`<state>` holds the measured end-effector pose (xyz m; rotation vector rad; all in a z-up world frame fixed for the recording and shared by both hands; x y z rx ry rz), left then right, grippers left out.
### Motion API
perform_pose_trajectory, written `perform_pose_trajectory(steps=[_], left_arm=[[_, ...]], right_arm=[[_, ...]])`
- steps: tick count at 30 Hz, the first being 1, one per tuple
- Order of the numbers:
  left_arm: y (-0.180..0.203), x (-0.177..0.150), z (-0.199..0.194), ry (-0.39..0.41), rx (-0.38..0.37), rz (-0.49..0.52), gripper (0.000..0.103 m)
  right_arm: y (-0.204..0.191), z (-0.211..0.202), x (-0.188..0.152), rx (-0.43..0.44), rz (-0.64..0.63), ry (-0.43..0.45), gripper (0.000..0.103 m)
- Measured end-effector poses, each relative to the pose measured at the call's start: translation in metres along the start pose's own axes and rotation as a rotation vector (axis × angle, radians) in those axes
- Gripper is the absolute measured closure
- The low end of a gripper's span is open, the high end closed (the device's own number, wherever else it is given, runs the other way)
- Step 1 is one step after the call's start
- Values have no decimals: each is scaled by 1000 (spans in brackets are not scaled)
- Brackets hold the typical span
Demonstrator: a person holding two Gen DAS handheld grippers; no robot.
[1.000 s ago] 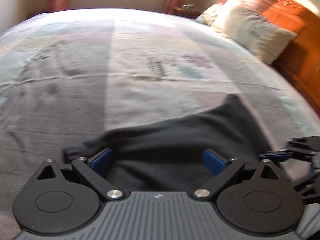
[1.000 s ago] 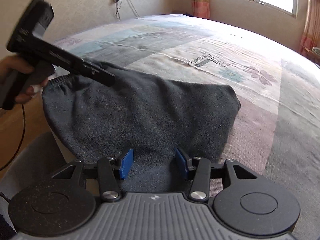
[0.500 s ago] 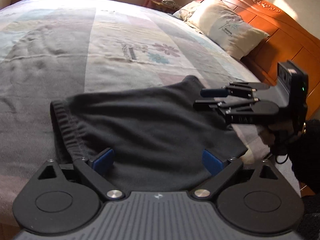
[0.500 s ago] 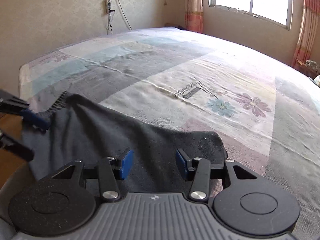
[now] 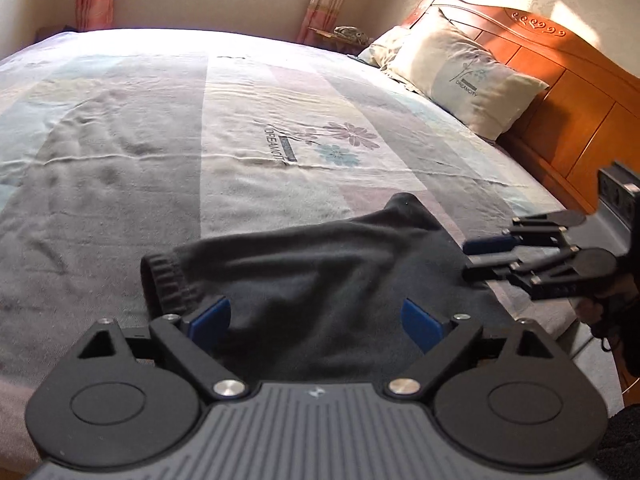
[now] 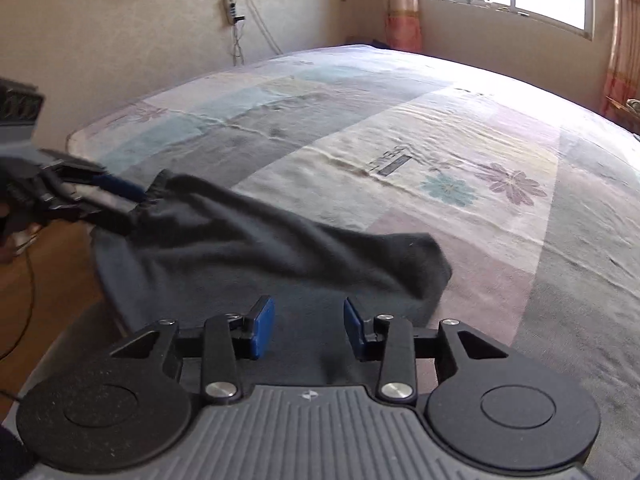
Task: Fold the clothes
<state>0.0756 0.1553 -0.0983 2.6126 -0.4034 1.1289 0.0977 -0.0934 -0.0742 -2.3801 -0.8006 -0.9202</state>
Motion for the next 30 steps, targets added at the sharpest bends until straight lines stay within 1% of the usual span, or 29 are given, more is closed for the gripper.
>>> perform_pose_trajectory(steps=[1,4,5,6,7,8,9,10,11,12,14,15,18,19,22,24,30], left_arm=[[-2,1,7,-9,12,-3,10],[-16,-6,34,-74,66,-52,11],[-16,-6,36,-61,65,-47,11],[-15,-4,35,-57,64,-48,10],[-14,-2,33,-71,66,-56,10],[-12,1,31,-77,63,-59,10],[-10,4,28,-73,55,-59,10],[-7,6,24,-69,47,-57,10],[-3,7,21,-66,38,-54,10],[2,8,19,-69,27,-51,10],[17,9,13,-72,0,-33,10],[28,8,9,-71,-25,-8,10],[61,4,0,-71,-88,79,9],[71,2,-3,-75,-98,101,9],[86,-5,-8,-83,-94,138,9],[86,-8,-10,-90,-89,133,9],[78,-12,-12,-96,-80,92,9]], right_arm=[[-4,-3,-9,1,-6,-11,60],[-5,-9,-46,-50,-28,-74,60],[-4,-11,-58,-74,-39,-91,60],[-3,-20,-63,-76,-23,-78,60],[-3,-29,-67,-78,-7,-65,58],[-6,-38,-69,-87,-12,-38,54],[-8,-46,-70,-96,-17,-12,41],[-11,-55,-72,-105,-22,14,33],[-16,-58,-73,-132,-72,32,32],[-21,-57,-75,-170,-127,29,32],[-28,-46,-79,-249,-227,8,32],[-31,-39,-81,-289,-274,-5,32],[-41,-23,-83,-332,-371,9,32],[-44,-18,-82,-345,-393,14,32],[-53,-8,-81,-406,-486,42,32],[-60,-6,-85,-448,-580,59,31],[-65,1,-98,-516,-751,79,29]])
Point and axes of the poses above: each gripper's, at about its wrist camera, not at the fingertips, and z roughly the way its jaws point, y to its right, x to its top, the point moved 3 cm from there along z, roughly the way its jaws point, and after that the axes turned 10 degrees about z, right-handed, at the moved point
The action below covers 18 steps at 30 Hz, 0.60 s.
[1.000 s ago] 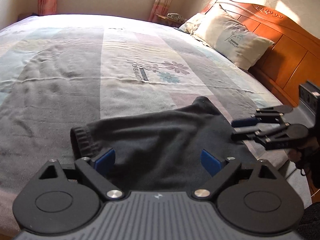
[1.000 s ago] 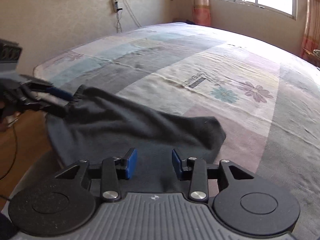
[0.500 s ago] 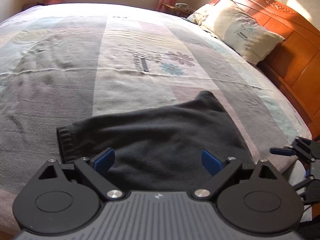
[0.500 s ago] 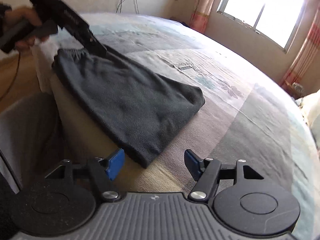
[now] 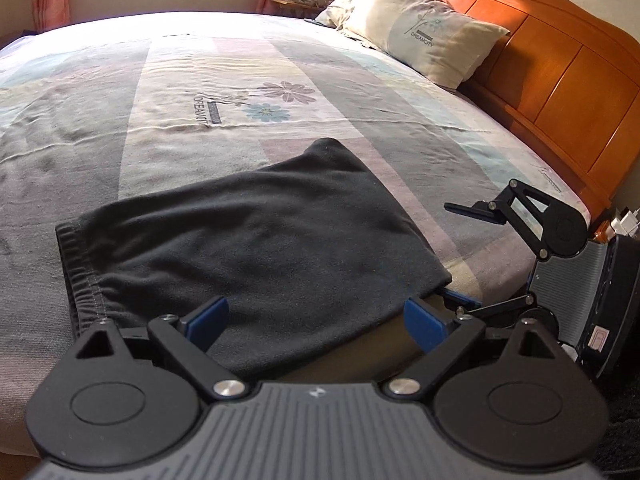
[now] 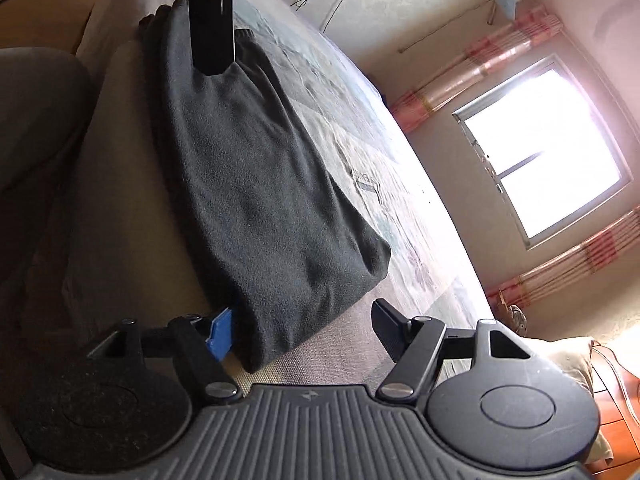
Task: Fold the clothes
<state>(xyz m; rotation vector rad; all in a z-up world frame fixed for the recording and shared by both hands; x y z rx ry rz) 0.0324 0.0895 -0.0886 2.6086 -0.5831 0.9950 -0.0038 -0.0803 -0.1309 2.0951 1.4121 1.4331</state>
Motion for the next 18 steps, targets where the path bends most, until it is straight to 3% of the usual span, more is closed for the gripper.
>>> perform_pose_trajectory(steps=[3,7,12,18], left_arm=[[-2,0,6,-4,-1,-8,9],[-10,-3,15,-14,20,-26,9],[-44,-19,28,-43,77,-129,9],[-43,-9,14,-4,76,-125,9]], right_arm=[[-2,3,9,-19,3,51,29],[1,13,-1,-81,-30,-3,29],[18,-1,-16,-64,87,-36,25],[20,-16,-10,-25,111,-48,25]])
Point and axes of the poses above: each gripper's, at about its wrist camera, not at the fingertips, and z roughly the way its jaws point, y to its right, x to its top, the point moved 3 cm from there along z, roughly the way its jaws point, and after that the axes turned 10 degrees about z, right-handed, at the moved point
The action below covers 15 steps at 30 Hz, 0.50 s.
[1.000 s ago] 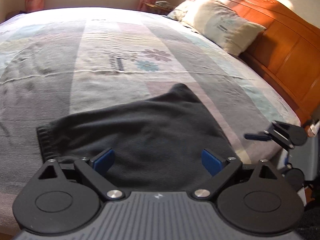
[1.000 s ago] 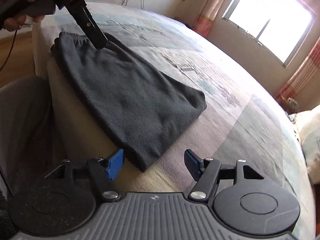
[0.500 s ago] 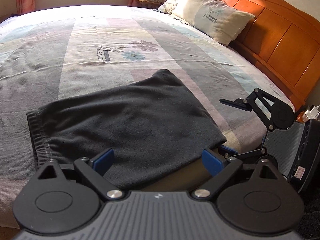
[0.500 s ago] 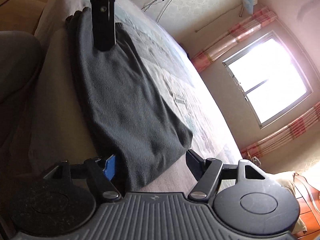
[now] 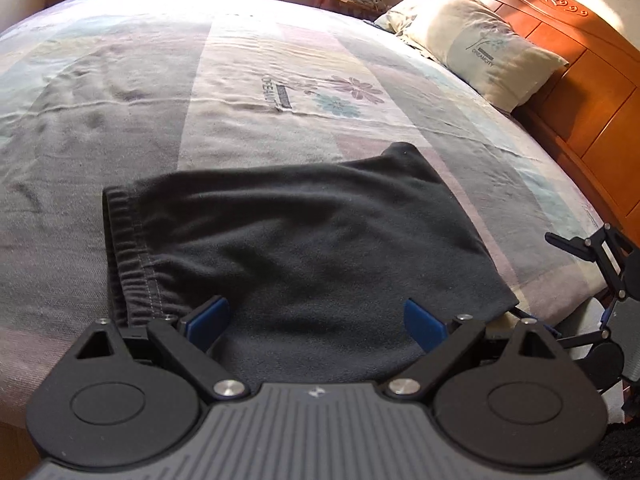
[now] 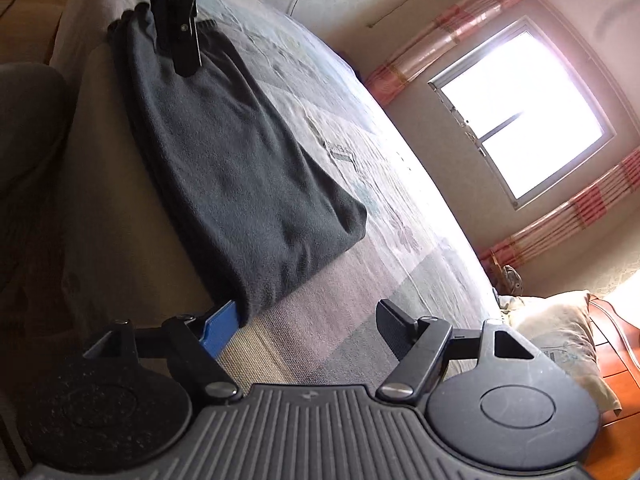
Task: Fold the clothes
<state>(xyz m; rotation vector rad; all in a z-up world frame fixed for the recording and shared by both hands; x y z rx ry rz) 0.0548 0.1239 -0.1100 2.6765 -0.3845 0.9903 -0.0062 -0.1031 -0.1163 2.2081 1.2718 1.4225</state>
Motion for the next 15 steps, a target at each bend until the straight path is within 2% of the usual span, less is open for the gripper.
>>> perform_pose_trajectory(steps=[5,6,7,9,11,14,15], left_arm=[[4,15,-5,30,7,39,9],[4,17,-2,31,6,42,9],[5,19,1,32,5,44,9],[7,22,7,33,3,48,9],[8,20,14,20,5,55,9],[1,0,22,-47,61,69,9],[-3,-7,22,-55,70,74,9]], right_arm=[[21,-13,25,142,116,64,28],[25,-10,31,175,154,65,42],[30,-8,37,208,193,66,62],[34,8,43,298,305,36,84],[34,24,41,374,425,-18,91],[32,37,13,372,514,-124,94],[34,33,4,377,537,-109,94]])
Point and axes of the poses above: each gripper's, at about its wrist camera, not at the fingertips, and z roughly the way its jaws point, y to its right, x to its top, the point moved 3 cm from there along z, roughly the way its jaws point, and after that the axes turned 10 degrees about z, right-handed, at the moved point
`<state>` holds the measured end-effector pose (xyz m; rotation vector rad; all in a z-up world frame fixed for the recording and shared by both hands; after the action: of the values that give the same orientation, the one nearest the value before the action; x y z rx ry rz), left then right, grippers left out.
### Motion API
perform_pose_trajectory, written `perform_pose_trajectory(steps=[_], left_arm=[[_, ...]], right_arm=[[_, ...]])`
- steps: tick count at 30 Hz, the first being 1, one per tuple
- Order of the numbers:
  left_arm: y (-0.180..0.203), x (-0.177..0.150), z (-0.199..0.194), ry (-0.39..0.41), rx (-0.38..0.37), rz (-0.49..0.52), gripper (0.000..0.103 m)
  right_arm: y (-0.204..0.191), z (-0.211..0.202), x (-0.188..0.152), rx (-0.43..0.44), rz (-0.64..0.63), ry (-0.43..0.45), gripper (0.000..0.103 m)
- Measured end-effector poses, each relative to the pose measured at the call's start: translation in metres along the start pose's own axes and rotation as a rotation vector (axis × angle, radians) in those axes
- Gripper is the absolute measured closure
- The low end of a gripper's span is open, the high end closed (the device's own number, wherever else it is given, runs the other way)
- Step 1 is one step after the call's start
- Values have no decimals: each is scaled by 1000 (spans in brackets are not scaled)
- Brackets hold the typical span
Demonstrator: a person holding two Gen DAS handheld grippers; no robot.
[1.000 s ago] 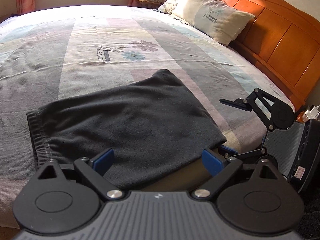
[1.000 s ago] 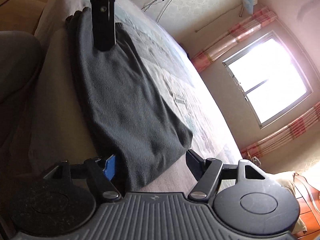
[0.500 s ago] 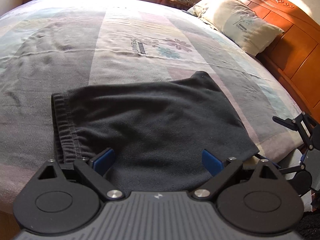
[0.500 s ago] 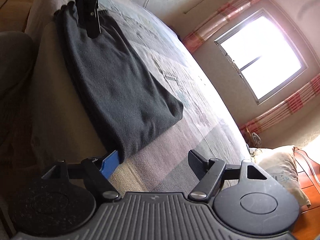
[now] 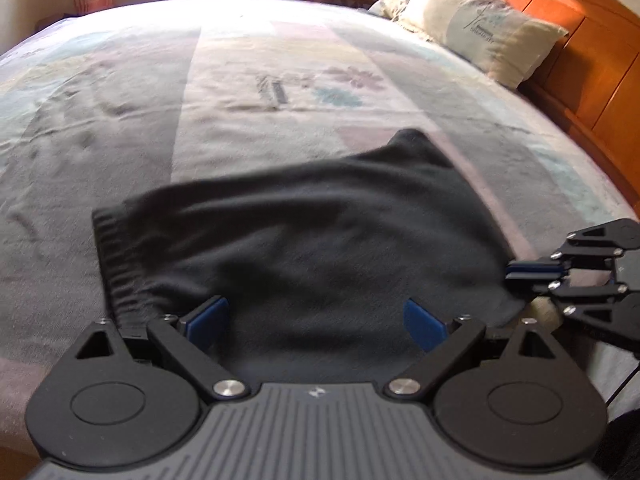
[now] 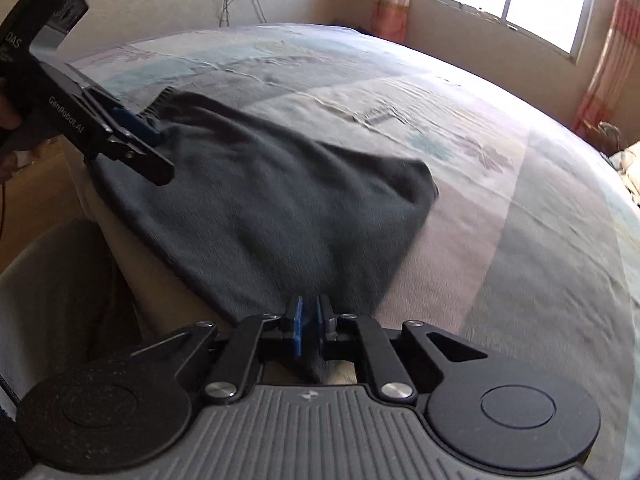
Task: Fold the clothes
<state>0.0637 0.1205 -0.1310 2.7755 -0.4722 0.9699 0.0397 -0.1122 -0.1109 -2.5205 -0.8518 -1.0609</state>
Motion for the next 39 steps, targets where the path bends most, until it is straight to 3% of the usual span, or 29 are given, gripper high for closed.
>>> perform_pose_trajectory(steps=[3,6,10,14,18,22,29,34,39], left_arm=[[-2,-8,-11,28,-15,27,8],[11,3,-24,52,23,59,8],[59,20,-27,116,2,288,8],[112,20,-4,79,-3,510,8],[151,23,18,81,-36,627,8],[169,27,39,58,-1,707,8],[160,46,34,70,-3,650,8],[153,54,32,63,-34,608,8],[147,60,34,53,-53,576,8]], right_arm=[[14,-20,-15,32,92,-2,93],[27,-31,-9,-29,152,34,83],[50,-39,-3,-53,276,67,78],[51,-44,-5,-101,290,69,72],[53,-56,-10,-84,334,92,61],[52,-65,-18,-91,344,94,59],[39,-67,-28,-83,277,83,51],[7,-44,-27,-155,34,64,45],[-25,-27,-20,-228,-210,127,37]])
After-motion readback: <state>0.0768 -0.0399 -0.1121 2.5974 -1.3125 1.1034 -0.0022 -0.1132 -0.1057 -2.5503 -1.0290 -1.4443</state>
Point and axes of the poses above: each gripper's, at about its wrist camera, not at the fingertips, and z roughly the way its jaws point, y to its right, x to its top, the point moved 3 cm from there along z, roughly the way its jaws point, and after that the axes turned 10 degrees about z, right-handed, at the moved point
